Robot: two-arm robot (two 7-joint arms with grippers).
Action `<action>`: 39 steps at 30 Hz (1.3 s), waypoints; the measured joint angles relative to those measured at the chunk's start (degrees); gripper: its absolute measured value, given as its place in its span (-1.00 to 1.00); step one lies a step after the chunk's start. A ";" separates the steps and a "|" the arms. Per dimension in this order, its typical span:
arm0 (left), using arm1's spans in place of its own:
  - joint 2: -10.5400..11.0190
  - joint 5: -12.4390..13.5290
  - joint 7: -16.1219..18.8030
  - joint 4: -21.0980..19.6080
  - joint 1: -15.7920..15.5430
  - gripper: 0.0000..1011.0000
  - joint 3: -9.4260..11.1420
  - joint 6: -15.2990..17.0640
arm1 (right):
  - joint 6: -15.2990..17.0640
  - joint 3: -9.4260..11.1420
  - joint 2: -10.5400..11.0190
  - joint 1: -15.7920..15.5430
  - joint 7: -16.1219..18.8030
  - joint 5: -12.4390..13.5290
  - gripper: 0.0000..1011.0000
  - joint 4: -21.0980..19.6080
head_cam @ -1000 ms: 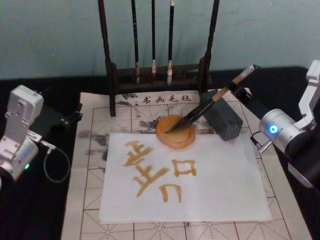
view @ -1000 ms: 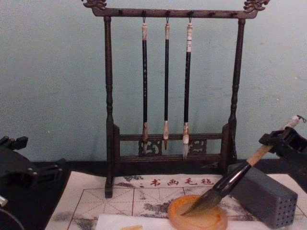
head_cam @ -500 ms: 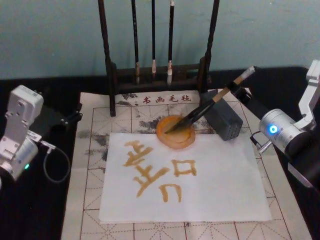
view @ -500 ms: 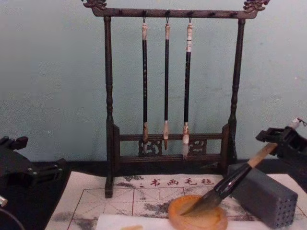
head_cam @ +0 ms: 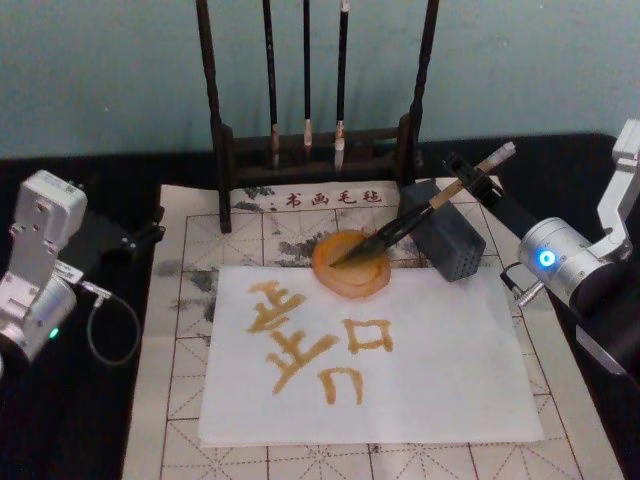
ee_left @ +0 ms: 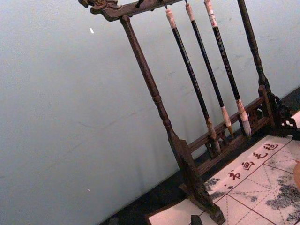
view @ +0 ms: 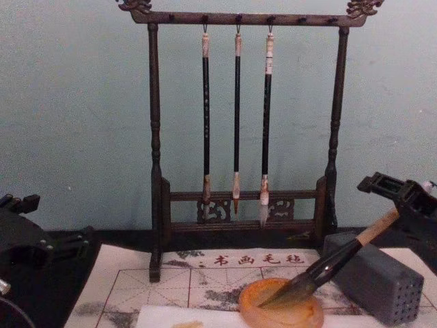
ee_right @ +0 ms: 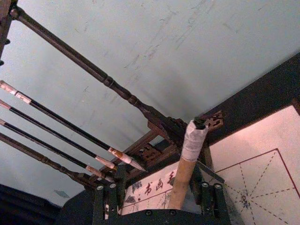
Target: Pick up the brush from the inkstone, write on the paper, then place the brush back to its original position.
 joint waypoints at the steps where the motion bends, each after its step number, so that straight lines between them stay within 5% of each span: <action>1: 0.00 0.00 0.00 0.00 0.00 0.98 0.00 0.00 | 0.00 0.00 0.00 0.00 0.00 0.00 0.72 0.00; 7: 0.00 0.01 0.00 0.00 0.00 0.98 0.00 0.00 | 0.00 0.00 0.00 0.00 0.00 -0.02 0.98 0.00; 22: 0.00 0.00 0.00 0.00 0.00 0.98 0.00 0.00 | -0.10 0.07 0.82 -0.46 -0.60 0.97 0.98 -0.16; 34: 0.00 0.00 0.00 0.00 0.00 0.98 0.00 0.00 | -1.26 1.43 6.25 -6.82 -1.33 3.52 0.98 -7.72; 39: 0.00 0.00 0.00 0.00 0.00 0.98 0.00 0.00 | -3.74 1.61 9.08 -10.43 0.20 2.03 0.98 -11.95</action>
